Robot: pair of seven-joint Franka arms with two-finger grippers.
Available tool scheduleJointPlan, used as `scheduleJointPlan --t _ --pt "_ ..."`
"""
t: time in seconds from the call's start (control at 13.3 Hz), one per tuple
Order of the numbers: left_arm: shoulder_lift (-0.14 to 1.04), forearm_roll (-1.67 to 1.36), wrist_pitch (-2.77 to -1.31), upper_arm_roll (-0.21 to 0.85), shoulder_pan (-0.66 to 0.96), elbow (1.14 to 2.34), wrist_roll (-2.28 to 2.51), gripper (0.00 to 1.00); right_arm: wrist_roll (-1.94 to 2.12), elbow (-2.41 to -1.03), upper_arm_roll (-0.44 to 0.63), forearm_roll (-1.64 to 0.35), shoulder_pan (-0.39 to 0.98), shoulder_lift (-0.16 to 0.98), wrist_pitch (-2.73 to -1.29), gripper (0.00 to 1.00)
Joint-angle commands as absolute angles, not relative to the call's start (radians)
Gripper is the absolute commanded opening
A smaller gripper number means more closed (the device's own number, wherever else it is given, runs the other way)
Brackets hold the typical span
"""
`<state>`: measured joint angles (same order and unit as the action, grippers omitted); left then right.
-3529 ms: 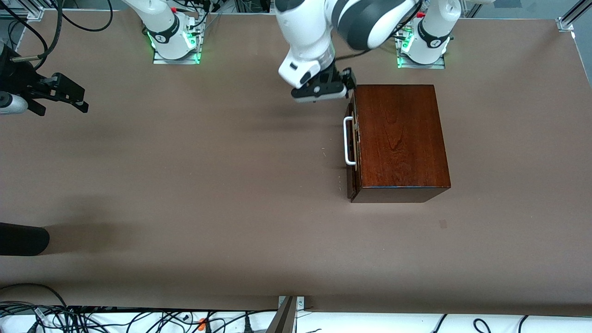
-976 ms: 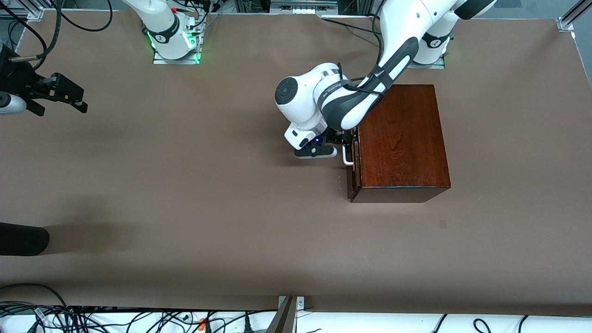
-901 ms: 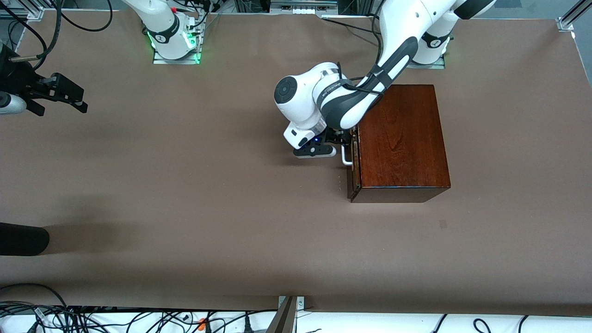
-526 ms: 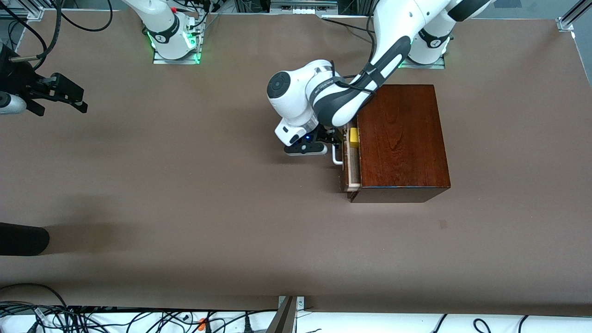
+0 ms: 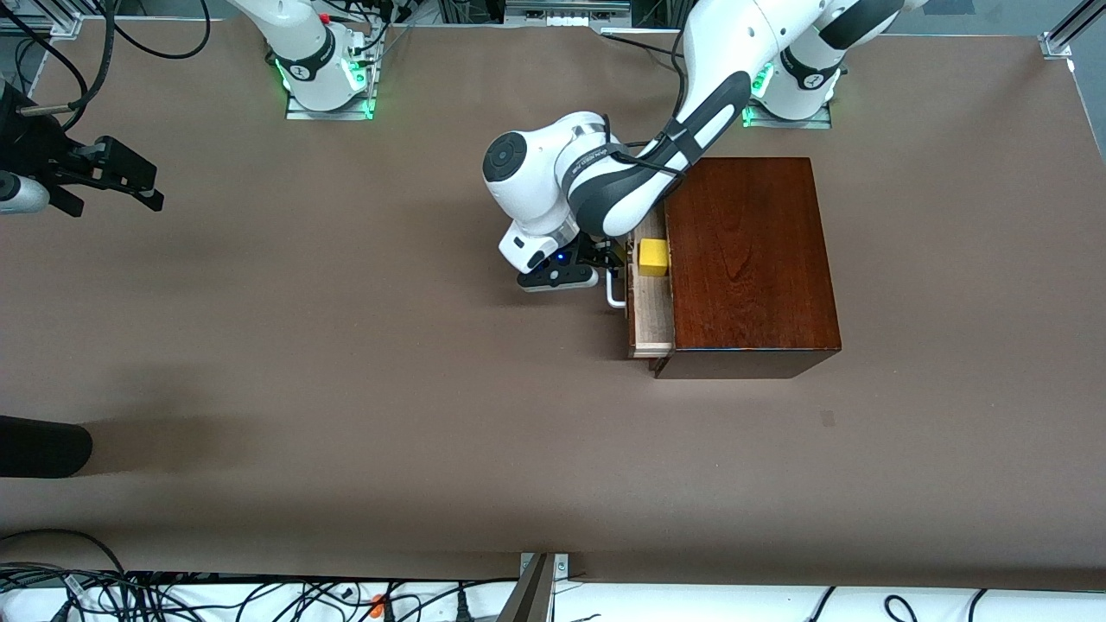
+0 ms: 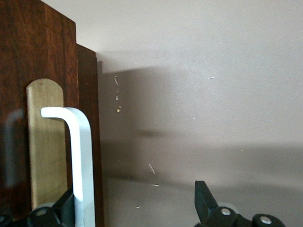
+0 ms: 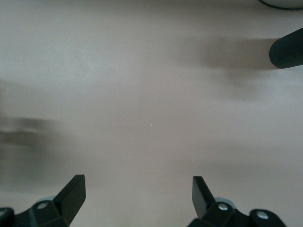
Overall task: Open drawer, take yellow block, close drawer
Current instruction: 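Pull the drawer out of the wooden box with the left gripper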
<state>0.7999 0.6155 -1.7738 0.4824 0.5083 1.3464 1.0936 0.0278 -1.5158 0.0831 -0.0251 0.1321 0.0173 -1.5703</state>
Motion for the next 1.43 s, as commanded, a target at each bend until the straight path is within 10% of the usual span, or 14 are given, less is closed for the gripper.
scheduleJointPlan --t 0.0,1.35 --pt "0.874 0.597 -1.798 0.500 0.574 1.236 1.127 1.00 0.023 -1.500 0.083 -0.034 0.129 0.020 -1.559 1.00" --pt "0.916 0.569 -1.801 0.500 0.601 1.106 1.127 1.00 0.021 -1.500 0.083 -0.032 0.130 0.020 -1.555 1.00"
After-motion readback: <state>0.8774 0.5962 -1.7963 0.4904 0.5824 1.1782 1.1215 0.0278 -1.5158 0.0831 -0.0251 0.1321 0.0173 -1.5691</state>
